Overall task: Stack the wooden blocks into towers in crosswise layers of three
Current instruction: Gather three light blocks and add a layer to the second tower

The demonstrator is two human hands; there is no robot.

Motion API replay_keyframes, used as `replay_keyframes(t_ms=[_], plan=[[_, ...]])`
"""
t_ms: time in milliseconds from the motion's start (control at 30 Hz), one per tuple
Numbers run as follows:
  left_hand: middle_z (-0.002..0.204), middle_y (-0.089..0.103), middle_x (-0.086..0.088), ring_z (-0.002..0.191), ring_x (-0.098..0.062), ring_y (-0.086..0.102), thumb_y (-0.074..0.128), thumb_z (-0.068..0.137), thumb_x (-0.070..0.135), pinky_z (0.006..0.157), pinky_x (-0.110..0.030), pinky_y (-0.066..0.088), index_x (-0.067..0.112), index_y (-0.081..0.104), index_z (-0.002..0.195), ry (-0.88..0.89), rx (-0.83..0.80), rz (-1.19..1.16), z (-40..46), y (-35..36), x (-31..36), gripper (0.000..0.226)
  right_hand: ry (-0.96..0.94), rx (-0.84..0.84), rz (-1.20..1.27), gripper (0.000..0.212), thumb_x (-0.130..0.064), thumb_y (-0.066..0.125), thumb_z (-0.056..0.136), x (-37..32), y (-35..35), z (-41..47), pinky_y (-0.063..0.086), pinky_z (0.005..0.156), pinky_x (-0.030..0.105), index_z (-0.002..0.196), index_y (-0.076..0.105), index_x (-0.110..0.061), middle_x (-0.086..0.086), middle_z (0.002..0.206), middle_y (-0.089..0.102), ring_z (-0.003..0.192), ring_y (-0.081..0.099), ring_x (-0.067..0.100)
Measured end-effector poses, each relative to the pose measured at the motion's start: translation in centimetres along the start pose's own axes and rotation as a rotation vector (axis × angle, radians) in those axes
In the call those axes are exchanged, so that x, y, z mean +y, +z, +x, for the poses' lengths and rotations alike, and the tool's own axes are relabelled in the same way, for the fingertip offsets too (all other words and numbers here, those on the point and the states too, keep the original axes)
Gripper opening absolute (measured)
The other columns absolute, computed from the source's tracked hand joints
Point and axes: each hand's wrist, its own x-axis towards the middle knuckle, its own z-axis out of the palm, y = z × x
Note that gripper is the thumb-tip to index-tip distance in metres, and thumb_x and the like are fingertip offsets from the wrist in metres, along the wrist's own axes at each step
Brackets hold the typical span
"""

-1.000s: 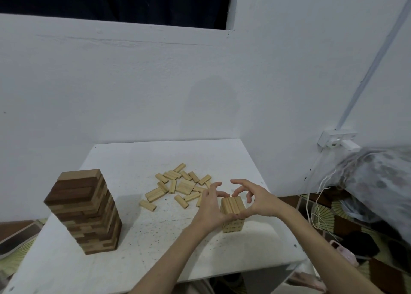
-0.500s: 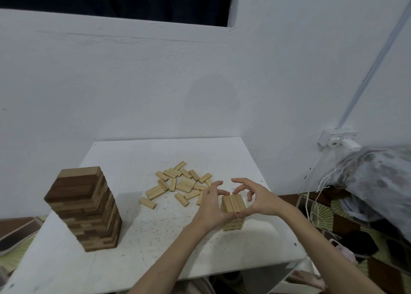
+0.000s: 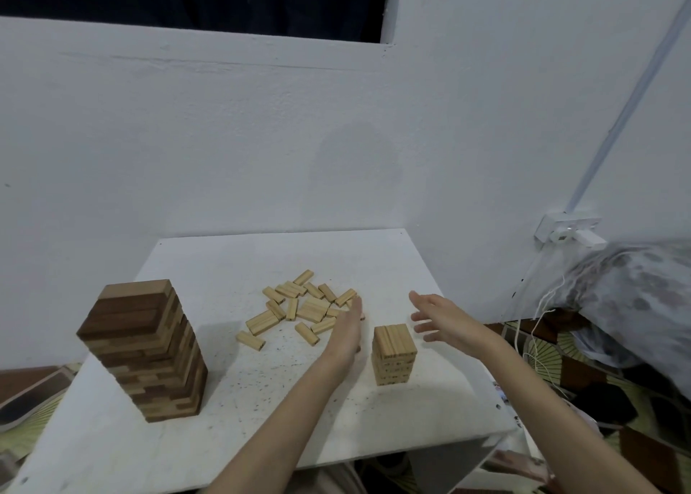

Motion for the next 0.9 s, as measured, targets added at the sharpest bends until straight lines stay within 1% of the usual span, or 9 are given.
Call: replay_keyframes(t_ms=[167,267,367,400,433,533,700,833,900], plan=[[0.095,0.052,-0.012,0.083,-0.025,0.052,0.023,0.091,0.067,0.096,-0.035,0.037,-0.003,0.029,0.137,-0.327,-0.148,-0.258,-1.0,-0.5,1.2,0.084,0.132,-0.097,0.206,0.093,-0.070,0.034,0.086,-1.0,0.6,-0.4,0.042,0.102,0.042,0.148,0.019,-0.003,0.023,0.123,0.050,0.109,0.056,0.035],[0.152,0.021,-0.017,0.141,-0.027,0.023,0.016,0.091,0.067,0.114,-0.038,0.018,-0.006,0.011,0.146,-0.346,-0.210,-0.256,-2.1,-0.3,1.9,0.092,0.175,-0.118,0.269,0.106,-0.078,0.036,0.078,-1.3,1.0,-0.5,0.023,0.115,0.050,0.150,0.011,-0.004,0.027,0.142,0.039,0.091,0.047,0.032],[0.153,0.008,-0.016,0.139,-0.025,0.020,0.014,0.094,0.062,0.110,-0.040,0.023,-0.009,0.007,0.145,-0.309,-0.237,-0.248,-4.1,0.2,3.2,0.087,0.189,-0.118,0.264,0.105,-0.080,0.034,0.078,-1.3,1.2,-0.2,0.018,0.116,0.051,0.153,0.005,-0.012,0.028,0.151,0.021,0.132,0.029,0.050],[0.152,0.014,-0.015,0.135,-0.025,0.027,0.014,0.096,0.059,0.107,-0.040,0.026,-0.009,0.009,0.145,-0.288,-0.241,-0.241,-4.8,0.5,3.7,0.084,0.189,-0.120,0.262,0.105,-0.081,0.033,0.077,-1.2,1.3,-0.2,0.029,0.114,0.047,0.153,0.004,-0.013,0.030,0.148,0.029,0.104,0.017,0.018],[0.151,0.017,-0.016,0.132,-0.025,0.031,0.013,0.097,0.056,0.105,-0.039,0.029,-0.010,0.012,0.144,-0.273,-0.249,-0.226,-5.3,0.6,4.1,0.081,0.191,-0.119,0.263,0.107,-0.082,0.034,0.076,-1.3,1.4,-0.3,0.042,0.103,0.040,0.153,0.005,-0.014,0.025,0.134,0.048,0.082,0.040,0.029],[0.146,0.016,-0.017,0.135,-0.028,0.018,0.011,0.098,0.053,0.110,-0.033,0.026,-0.007,0.020,0.144,-0.256,-0.252,-0.184,-6.3,0.9,4.9,0.076,0.203,-0.120,0.256,0.110,-0.085,0.035,0.073,-1.4,1.4,-0.4,0.029,0.074,0.031,0.153,0.005,-0.016,0.002,0.101,0.039,0.075,0.018,0.019],[0.147,0.028,-0.016,0.139,-0.028,0.022,0.006,0.097,0.056,0.108,-0.035,0.029,-0.005,0.014,0.146,-0.284,-0.309,-0.207,-6.7,0.8,5.2,0.078,0.212,-0.153,0.239,0.125,-0.090,0.041,0.058,-1.5,1.5,-0.5,0.037,0.098,0.035,0.153,0.002,-0.018,-0.002,0.094,0.046,0.079,0.023,0.021],[0.150,0.024,-0.025,0.138,-0.033,0.028,0.007,0.097,0.057,0.108,-0.040,0.025,-0.006,0.009,0.146,-0.302,-0.334,-0.241,-7.0,0.8,5.4,0.079,0.200,-0.175,0.236,0.130,-0.092,0.044,0.051,-1.5,1.7,-0.6,0.010,0.116,0.051,0.152,0.001,-0.022,-0.002,0.115,0.045,0.106,0.048,0.020],[0.151,0.021,-0.026,0.140,-0.033,0.025,0.007,0.097,0.057,0.110,-0.041,0.021,-0.005,0.007,0.146,-0.298,-0.341,-0.237,-7.0,0.9,5.4,0.079,0.197,-0.182,0.245,0.119,-0.090,0.038,0.064,-1.9,1.9,-0.9,0.013,0.116,0.051,0.153,-0.002,-0.022,0.005,0.136,0.039,0.137,0.033,0.038]])
